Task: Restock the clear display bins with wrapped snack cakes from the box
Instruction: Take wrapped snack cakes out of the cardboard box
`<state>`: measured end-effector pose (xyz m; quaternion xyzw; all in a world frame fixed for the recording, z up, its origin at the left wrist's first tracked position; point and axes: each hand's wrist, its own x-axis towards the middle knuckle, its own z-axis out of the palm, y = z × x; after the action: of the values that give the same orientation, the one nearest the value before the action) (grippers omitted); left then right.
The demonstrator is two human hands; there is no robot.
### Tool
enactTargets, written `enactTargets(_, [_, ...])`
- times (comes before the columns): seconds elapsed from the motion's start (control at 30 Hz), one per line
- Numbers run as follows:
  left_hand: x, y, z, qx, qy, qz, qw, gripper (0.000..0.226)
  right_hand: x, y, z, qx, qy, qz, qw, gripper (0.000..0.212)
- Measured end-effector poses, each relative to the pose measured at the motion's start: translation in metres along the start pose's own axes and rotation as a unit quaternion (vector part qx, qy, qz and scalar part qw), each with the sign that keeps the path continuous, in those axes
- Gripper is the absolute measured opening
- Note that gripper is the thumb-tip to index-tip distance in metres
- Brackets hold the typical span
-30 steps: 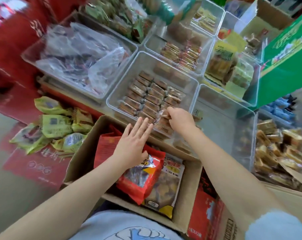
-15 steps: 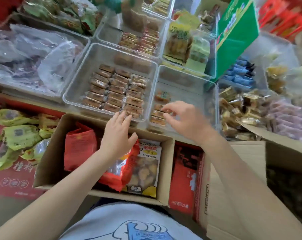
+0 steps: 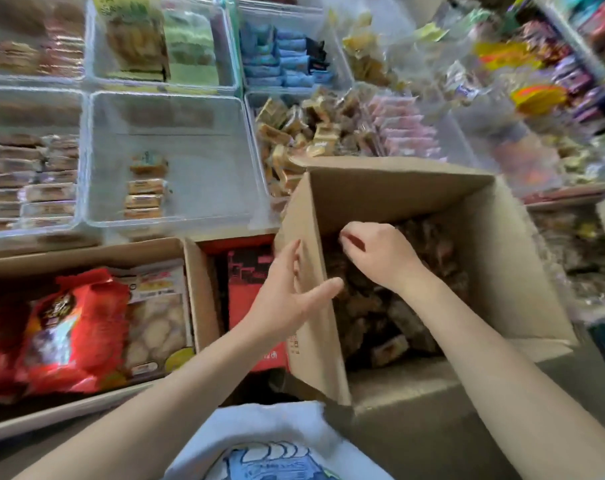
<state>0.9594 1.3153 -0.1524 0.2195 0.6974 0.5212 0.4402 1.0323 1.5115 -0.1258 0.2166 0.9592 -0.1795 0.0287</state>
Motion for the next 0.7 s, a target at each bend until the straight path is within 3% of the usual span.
enactTargets(0.1, [0.004, -0.001, 0.009, 0.017, 0.038, -0.003, 0.999, 0.1, 0.014, 0.028, 0.025, -0.036, -0.074, 0.02, 0.996, 0.022])
enactTargets(0.23, [0.001, 0.002, 0.008, 0.033, 0.068, 0.0, 0.997, 0.077, 0.048, 0.061, 0.066, -0.054, -0.167, 0.028, 0.984, 0.019])
enactTargets(0.33, [-0.002, 0.008, 0.01, 0.032, 0.084, -0.003, 0.996, 0.071, 0.068, 0.076, 0.099, -0.053, -0.205, 0.021, 0.977, 0.024])
enactTargets(0.47, [-0.002, 0.013, 0.013, 0.034, 0.094, -0.006, 0.995, 0.073, 0.09, 0.091, 0.144, -0.112, -0.269, 0.041, 0.956, 0.044])
enactTargets(0.7, [0.001, 0.013, 0.014, 0.041, 0.093, -0.01, 0.995, 0.079, 0.098, 0.086, 0.173, -0.281, -0.305, 0.043, 0.909, 0.048])
